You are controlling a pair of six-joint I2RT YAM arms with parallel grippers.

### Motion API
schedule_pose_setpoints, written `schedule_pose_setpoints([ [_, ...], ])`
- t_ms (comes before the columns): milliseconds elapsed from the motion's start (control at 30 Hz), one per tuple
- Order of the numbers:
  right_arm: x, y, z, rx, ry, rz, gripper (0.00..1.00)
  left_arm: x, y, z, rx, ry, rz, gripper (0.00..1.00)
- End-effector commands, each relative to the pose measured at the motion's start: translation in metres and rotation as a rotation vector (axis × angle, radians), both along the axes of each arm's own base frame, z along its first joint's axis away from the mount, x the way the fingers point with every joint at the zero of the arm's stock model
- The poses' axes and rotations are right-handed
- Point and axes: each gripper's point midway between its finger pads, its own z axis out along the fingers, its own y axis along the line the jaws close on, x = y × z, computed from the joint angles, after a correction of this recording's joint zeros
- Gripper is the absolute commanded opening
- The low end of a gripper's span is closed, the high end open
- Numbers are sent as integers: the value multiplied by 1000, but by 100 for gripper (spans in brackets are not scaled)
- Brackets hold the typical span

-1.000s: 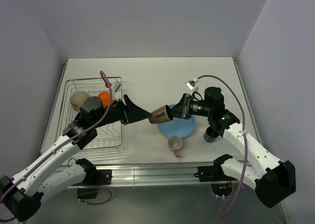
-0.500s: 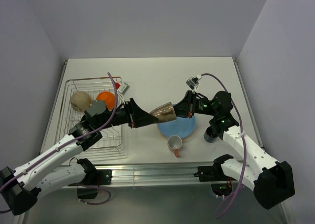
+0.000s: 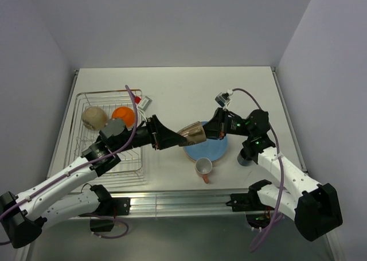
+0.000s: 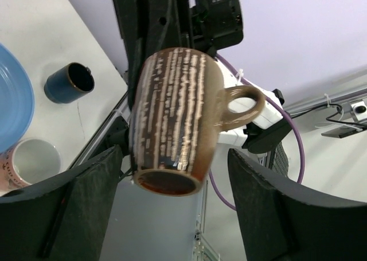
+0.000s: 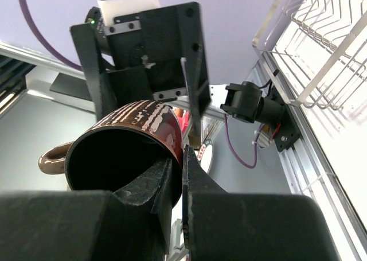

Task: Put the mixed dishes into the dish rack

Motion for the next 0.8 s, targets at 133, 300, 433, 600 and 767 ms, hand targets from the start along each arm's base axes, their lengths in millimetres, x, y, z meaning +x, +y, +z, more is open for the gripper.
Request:
schedule_pose_setpoints([
  [133,1,-1,11,42,-62,-2,0,-2,5,39,-99,-99,20,74],
  [300,2,0,11,51,-55,3,0,-3,0,43,-113,-96,-1,73],
  [433,4,0,12,55,-51,5,0,-5,-2,44,-119,-99,-17,70],
  [600,6,1,12,62,-39,6,0,-6,-4,45,-125,-104,-24,61],
  [767,6,1,11,71,-28,15,0,-2,-3,50,-135,-123,3,32],
])
